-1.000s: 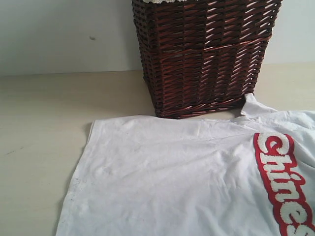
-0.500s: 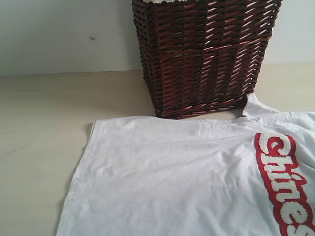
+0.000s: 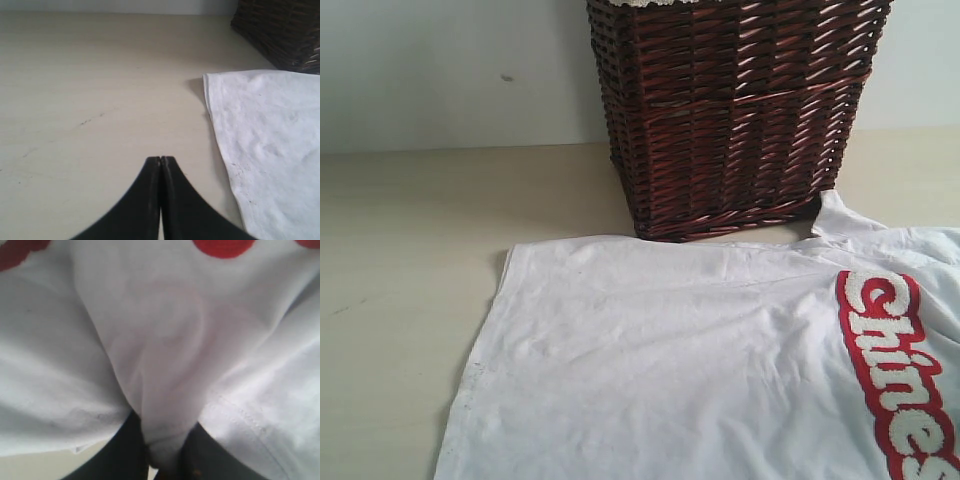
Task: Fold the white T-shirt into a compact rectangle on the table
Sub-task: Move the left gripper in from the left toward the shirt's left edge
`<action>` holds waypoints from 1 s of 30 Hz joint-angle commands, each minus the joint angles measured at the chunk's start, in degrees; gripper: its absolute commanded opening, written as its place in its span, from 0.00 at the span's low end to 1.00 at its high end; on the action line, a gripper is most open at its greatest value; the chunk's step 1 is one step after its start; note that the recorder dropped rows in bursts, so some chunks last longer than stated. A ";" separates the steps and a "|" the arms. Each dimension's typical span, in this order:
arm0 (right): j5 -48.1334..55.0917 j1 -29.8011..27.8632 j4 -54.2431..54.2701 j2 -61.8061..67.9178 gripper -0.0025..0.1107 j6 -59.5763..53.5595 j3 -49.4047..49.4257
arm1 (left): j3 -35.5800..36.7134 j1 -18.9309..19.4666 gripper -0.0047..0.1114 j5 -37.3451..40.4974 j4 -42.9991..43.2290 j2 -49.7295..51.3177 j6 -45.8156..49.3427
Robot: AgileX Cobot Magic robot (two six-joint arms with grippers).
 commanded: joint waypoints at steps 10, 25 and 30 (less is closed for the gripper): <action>-4.20 -0.21 -4.61 2.80 0.02 0.24 1.17 | -9.86 0.19 0.04 0.21 -0.02 19.43 -0.29; -4.12 -0.21 -4.62 2.80 0.02 0.24 1.17 | -18.86 -0.85 0.04 7.69 3.42 38.85 9.17; -4.18 -0.21 -4.47 3.22 0.02 0.24 1.17 | -22.58 -0.94 0.04 20.46 9.62 46.49 13.58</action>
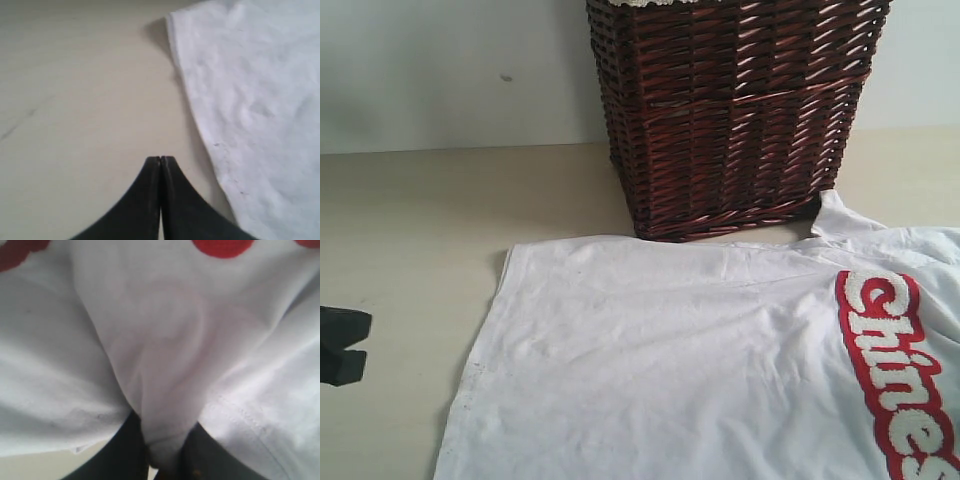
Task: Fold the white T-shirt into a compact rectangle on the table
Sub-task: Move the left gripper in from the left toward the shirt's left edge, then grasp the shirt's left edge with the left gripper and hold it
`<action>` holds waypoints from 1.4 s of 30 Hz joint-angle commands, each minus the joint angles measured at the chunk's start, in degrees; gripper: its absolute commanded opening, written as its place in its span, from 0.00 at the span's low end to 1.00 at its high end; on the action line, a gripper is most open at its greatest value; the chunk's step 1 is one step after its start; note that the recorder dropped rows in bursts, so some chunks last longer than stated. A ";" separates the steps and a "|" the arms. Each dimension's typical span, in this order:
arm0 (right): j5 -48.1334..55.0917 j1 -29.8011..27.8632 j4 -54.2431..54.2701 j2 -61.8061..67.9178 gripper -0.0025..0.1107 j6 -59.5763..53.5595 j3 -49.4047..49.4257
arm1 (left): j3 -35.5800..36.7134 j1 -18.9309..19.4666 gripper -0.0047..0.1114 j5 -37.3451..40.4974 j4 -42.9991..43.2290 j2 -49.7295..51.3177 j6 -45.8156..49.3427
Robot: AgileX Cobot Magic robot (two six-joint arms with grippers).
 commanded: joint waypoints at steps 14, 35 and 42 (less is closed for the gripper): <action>-4.15 -0.21 -4.78 3.20 0.02 0.24 1.17 | -12.52 -0.61 0.05 21.68 7.88 10.36 9.88; -4.15 -0.21 -4.64 3.20 0.02 0.24 1.17 | -14.50 -20.74 0.93 13.22 68.97 15.12 -4.52; -4.15 -0.21 -4.64 3.20 0.02 0.24 1.17 | -19.40 -23.14 0.93 13.86 74.59 24.59 -11.09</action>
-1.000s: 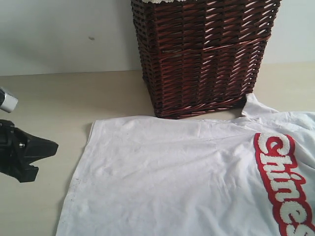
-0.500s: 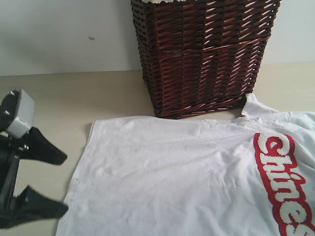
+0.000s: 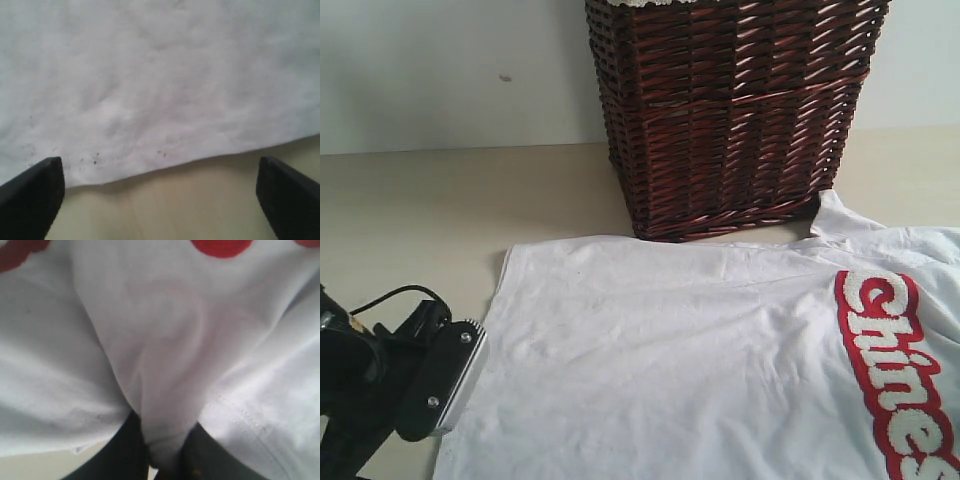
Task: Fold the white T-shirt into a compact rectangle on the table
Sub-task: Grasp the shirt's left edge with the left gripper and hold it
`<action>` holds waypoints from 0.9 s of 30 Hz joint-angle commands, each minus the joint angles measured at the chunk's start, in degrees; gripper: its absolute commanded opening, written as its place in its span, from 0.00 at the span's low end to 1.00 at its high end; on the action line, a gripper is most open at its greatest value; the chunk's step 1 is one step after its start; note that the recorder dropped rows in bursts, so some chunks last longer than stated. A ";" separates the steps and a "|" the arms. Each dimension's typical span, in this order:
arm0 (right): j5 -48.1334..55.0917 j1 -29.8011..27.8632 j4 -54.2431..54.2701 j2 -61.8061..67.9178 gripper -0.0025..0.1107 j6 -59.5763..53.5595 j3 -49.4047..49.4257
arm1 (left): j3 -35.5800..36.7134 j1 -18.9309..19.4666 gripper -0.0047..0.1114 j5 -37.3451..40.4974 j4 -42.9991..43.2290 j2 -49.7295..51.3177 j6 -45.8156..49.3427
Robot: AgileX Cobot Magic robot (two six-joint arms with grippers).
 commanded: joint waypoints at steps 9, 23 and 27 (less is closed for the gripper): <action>-4.41 -0.21 -5.03 3.00 0.02 0.24 1.29 | -16.95 -0.41 0.93 10.62 3.53 8.01 -13.62; -4.41 -0.21 -4.85 3.00 0.02 0.24 1.29 | -19.60 -0.41 0.93 14.13 1.67 14.48 -15.83; -4.41 -0.21 -4.85 3.00 0.02 0.24 1.29 | -19.60 -0.41 0.93 13.36 1.78 16.68 -15.83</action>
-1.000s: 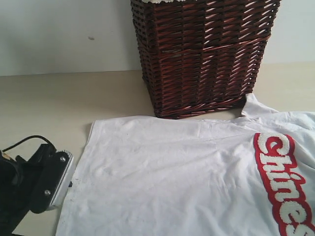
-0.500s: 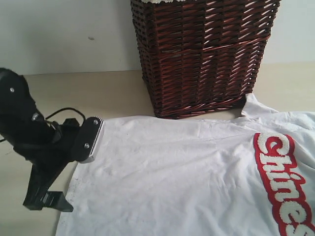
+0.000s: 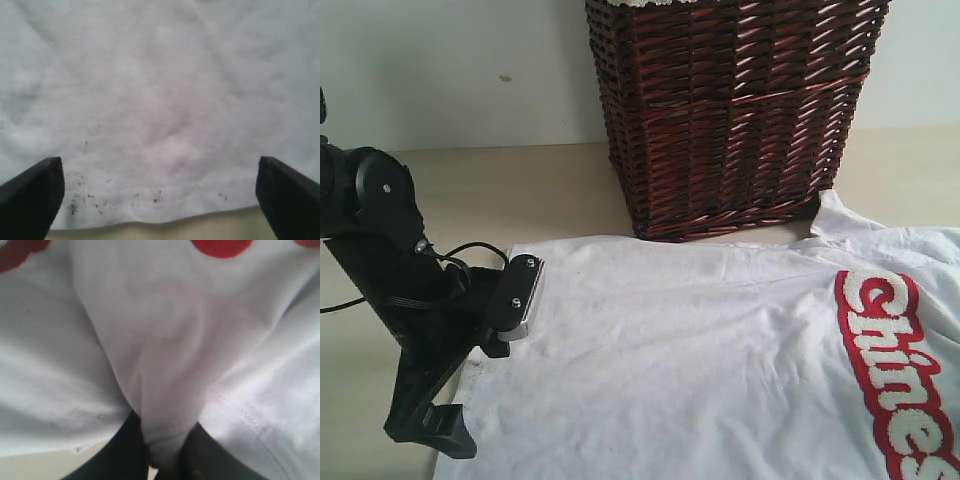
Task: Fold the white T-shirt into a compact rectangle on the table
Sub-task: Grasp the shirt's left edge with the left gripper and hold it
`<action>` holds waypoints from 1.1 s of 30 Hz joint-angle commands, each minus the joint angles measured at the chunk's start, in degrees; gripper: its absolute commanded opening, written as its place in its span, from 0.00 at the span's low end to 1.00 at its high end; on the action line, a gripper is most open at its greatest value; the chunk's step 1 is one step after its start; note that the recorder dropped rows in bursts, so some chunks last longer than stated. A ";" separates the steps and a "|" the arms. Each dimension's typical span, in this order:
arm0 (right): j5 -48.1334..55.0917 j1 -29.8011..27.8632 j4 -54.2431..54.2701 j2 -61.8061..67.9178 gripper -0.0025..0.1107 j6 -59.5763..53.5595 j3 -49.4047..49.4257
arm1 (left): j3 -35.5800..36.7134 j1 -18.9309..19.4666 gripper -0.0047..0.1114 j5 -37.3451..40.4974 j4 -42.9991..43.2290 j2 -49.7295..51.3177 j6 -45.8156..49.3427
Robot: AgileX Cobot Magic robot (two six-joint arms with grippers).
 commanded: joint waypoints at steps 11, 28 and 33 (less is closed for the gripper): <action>-4.41 -0.21 -4.85 2.95 0.02 0.24 1.29 | 0.84 -0.17 0.93 -4.97 2.40 4.04 0.61; -4.41 -0.21 -4.85 2.95 0.02 0.24 1.29 | 11.90 -5.58 0.26 -19.23 1.14 4.04 -5.20; -4.41 -0.21 -5.01 2.95 0.02 0.24 1.29 | 11.90 -5.71 0.35 -15.08 0.13 3.21 -8.49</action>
